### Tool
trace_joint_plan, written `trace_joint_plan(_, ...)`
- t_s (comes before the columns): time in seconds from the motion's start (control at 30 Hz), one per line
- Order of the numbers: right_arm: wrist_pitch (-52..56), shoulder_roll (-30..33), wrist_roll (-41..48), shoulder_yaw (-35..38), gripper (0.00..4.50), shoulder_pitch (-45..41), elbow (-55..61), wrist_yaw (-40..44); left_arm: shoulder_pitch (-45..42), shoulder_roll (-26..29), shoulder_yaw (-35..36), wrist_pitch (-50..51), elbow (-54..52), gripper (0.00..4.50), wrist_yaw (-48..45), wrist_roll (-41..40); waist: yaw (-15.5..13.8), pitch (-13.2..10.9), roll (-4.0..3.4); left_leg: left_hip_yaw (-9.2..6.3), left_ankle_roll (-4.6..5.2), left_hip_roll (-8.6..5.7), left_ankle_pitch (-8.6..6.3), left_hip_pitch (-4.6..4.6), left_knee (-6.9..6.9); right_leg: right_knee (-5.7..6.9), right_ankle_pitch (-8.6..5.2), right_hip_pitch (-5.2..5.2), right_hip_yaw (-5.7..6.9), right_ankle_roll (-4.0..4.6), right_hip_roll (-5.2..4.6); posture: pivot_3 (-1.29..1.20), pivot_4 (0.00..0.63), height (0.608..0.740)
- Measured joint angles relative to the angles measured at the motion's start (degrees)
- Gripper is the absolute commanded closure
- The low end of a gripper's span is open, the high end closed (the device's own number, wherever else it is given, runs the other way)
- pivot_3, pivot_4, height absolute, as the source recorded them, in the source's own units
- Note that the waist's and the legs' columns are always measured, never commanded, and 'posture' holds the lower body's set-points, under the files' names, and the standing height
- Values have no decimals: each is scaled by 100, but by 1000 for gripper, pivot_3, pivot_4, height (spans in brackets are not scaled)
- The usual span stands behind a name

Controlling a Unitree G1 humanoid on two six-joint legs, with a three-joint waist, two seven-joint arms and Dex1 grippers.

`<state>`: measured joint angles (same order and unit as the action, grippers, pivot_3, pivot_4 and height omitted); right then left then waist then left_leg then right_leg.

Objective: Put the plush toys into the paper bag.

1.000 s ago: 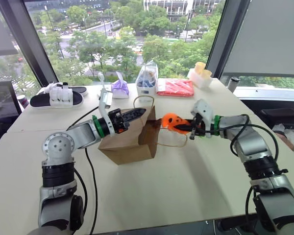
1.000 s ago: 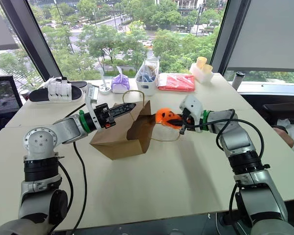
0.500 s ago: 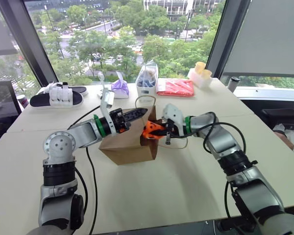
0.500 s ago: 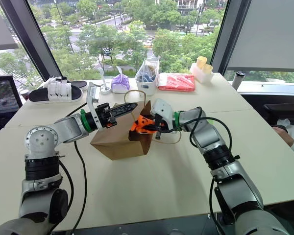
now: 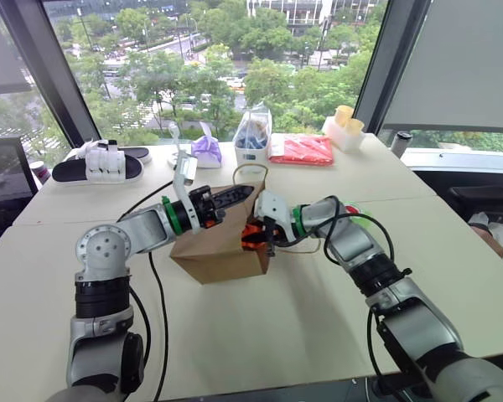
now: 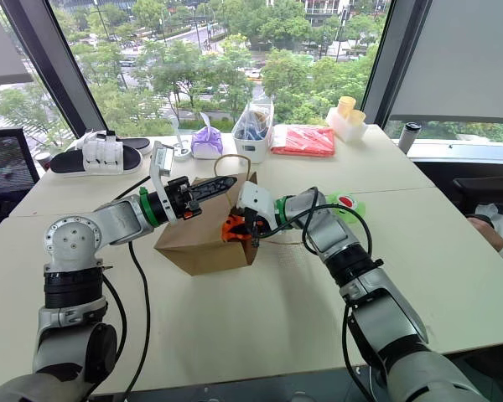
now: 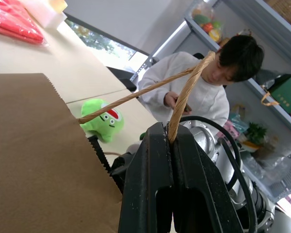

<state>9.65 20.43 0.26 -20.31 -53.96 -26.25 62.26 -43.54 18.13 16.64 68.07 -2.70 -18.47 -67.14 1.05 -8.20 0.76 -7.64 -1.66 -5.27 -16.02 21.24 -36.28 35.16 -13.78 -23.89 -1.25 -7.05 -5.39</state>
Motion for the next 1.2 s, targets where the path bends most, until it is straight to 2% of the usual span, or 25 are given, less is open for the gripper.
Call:
trace_joint_plan(0.13,63,61,11,215,189,3,99,-215,3,-1,7,-1,-1,4500,22,-8,-6,0,0,0,0,0,0,2,-1,0,0,-2,0,0,0,0,150,740)
trace_joint_plan(0.33,827,373,554,914,189,410,1284,-314,9,-26,56,-14,-8,4500,162,-109,-24,0,1,-3,0,0,0,9,1,1,1,-9,1,1,-2,0,150,740)
trace_joint_plan(0.43,1325,746,926,1440,189,780,1845,-398,10,-3,122,-21,-7,4500,221,-158,-42,0,1,-1,0,-3,0,12,-1,0,1,-8,1,1,-4,0,150,740)
trace_joint_plan(0.57,1873,1192,1283,2437,189,1111,2129,-1029,9,20,205,-26,-5,4500,271,-229,-45,1,1,0,1,-3,0,10,0,0,0,-7,0,1,-6,0,150,740)
trace_joint_plan(0.67,1776,1386,972,2964,189,1276,1490,-2016,9,90,256,-35,8,4500,290,-237,-42,4,6,4,1,-2,0,6,1,1,0,-4,-1,1,-5,0,150,740)
trace_joint_plan(0.83,1396,1051,335,2963,189,1335,-7,-3546,5,61,224,-160,8,4500,287,-228,6,4,6,31,-3,5,4,3,8,5,3,-19,-12,6,-5,0,150,740)
trace_joint_plan(0.93,1141,798,284,2967,189,1167,-868,-3942,13,50,221,-241,-14,4500,271,-224,12,4,6,37,-2,5,4,5,6,4,5,-20,-14,7,-5,0,150,740)
trace_joint_plan(1.1,748,700,279,2956,189,512,-1995,-4106,40,-12,209,-276,-57,4500,302,-227,4,4,6,38,-2,4,4,5,4,2,6,-16,-14,8,-4,0,150,740)
trace_joint_plan(1.2,597,697,241,2943,1048,252,-2638,-4179,75,-24,212,-286,-96,4500,392,-232,-8,5,7,36,-2,3,3,5,4,0,6,-13,-14,8,-4,0,150,740)
